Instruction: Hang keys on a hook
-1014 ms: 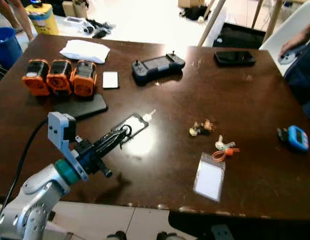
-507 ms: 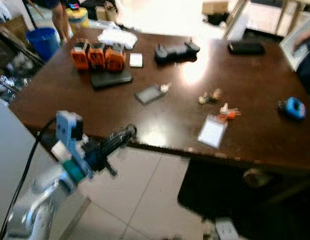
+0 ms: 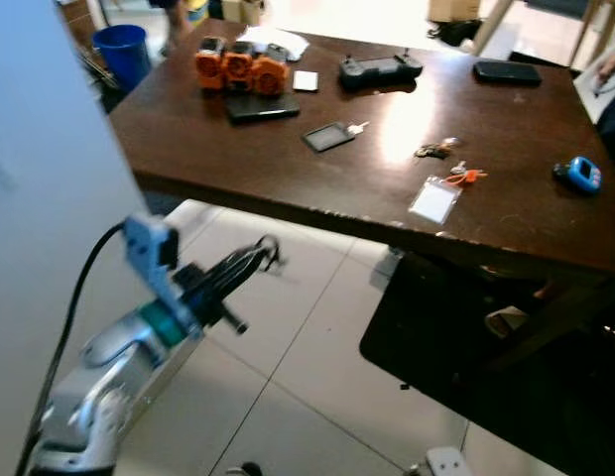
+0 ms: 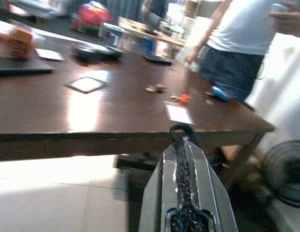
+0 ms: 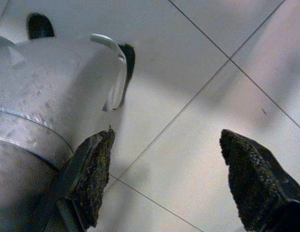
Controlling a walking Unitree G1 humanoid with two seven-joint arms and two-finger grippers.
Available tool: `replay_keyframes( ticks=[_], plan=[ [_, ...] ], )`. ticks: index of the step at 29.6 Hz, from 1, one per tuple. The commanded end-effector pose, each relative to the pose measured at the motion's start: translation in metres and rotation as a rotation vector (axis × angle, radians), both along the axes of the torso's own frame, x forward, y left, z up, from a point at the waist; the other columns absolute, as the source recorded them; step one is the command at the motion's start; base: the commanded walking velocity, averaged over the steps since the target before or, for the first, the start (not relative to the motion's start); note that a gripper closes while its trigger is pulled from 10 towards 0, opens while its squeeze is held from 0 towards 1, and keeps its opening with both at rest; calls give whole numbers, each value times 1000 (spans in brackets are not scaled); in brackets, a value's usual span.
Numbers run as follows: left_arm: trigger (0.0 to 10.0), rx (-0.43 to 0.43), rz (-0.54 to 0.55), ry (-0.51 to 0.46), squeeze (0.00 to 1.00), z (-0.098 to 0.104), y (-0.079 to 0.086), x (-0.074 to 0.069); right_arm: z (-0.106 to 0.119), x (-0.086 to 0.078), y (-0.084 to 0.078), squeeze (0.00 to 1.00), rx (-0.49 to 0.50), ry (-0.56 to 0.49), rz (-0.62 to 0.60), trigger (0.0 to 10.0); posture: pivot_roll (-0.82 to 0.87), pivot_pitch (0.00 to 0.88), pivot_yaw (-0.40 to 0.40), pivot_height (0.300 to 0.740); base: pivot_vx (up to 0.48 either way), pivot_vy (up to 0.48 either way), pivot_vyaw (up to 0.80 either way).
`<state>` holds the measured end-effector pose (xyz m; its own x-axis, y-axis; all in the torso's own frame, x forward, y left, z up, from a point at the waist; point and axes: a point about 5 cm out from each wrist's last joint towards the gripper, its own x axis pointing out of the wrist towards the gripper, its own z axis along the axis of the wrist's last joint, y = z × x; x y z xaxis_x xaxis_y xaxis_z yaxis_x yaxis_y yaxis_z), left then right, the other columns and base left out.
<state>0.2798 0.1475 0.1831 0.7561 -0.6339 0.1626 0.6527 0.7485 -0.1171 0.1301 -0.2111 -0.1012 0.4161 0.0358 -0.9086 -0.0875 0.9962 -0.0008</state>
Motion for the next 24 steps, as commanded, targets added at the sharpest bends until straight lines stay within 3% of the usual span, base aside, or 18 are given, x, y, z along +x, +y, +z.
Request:
replay_keyframes(
  ticks=[1,12,24],
  plan=[
    [10000,28,63,22,0,-8,6,3,-3,-4,10,0,36,18,16,10000,58,56,21,740,0,0,738],
    [10000,75,196,-29,0,-5,10,14,-4,-7,13,0,47,28,27,10000,58,61,24,740,0,0,738],
    [10000,71,161,-104,0,11,-2,14,-5,-9,13,0,44,34,28,10000,64,65,24,740,0,0,738]
  ],
)
